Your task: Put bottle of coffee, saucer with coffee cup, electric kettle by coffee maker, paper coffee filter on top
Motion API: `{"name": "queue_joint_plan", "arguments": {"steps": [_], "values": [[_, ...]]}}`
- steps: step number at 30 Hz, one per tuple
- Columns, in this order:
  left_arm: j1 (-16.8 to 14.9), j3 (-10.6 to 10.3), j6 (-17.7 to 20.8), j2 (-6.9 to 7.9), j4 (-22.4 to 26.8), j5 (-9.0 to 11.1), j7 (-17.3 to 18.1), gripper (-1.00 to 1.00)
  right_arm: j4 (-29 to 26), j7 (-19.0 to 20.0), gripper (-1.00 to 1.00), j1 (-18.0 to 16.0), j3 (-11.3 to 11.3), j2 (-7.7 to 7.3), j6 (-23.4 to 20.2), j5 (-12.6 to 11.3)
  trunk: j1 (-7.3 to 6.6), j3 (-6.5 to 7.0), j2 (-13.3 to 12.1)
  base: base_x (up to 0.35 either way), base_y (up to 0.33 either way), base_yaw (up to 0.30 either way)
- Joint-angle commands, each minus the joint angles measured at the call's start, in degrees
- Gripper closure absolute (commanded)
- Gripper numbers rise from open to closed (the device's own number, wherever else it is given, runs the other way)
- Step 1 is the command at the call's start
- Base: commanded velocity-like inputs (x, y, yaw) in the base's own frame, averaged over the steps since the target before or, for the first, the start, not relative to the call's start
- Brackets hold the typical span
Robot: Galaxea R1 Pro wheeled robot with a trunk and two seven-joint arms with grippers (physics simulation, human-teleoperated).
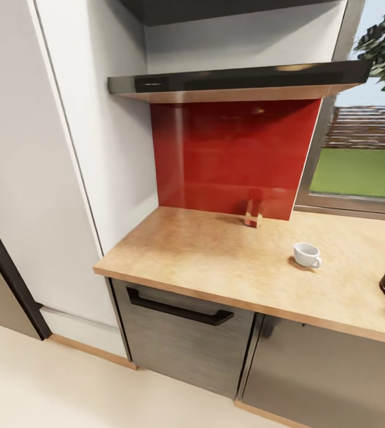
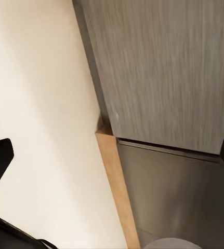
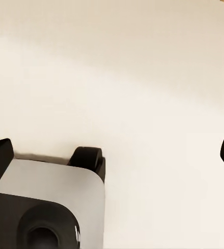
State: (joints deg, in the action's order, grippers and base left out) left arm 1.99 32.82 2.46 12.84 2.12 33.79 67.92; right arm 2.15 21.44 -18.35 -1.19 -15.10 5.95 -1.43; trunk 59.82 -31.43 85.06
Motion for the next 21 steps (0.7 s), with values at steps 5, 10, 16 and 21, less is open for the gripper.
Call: {"name": "queue_joint_plan", "arguments": {"steps": [5,10,16,21], "values": [[0.0,-0.5,0.3,0.0,0.1,0.6,0.1,-1.0,0.2,0.2,-1.0,-0.1,-0.1,-0.01,0.4,-0.2,0.01,-0.04,0.0,0.078,0.303,-0.008],[0.0,-0.4,0.3,0.01,0.1,0.6,0.1,-1.0,0.2,0.2,-1.0,-0.1,-0.1,-0.01,0.4,-0.2,0.01,-0.04,0.0,0.02,0.143,-0.176],[0.0,-0.4,0.3,0.02,0.1,0.6,0.1,-1.0,0.2,0.2,-1.0,-0.1,-0.1,-0.01,0.4,-0.1,0.01,-0.04,0.0,0.004,0.025,-0.261],[0.0,-0.4,0.3,0.0,0.1,0.6,0.1,-1.0,0.2,0.2,-1.0,-0.1,-0.1,-0.01,0.4,-0.2,0.01,-0.04,0.0,0.001,0.005,-0.276]]}}
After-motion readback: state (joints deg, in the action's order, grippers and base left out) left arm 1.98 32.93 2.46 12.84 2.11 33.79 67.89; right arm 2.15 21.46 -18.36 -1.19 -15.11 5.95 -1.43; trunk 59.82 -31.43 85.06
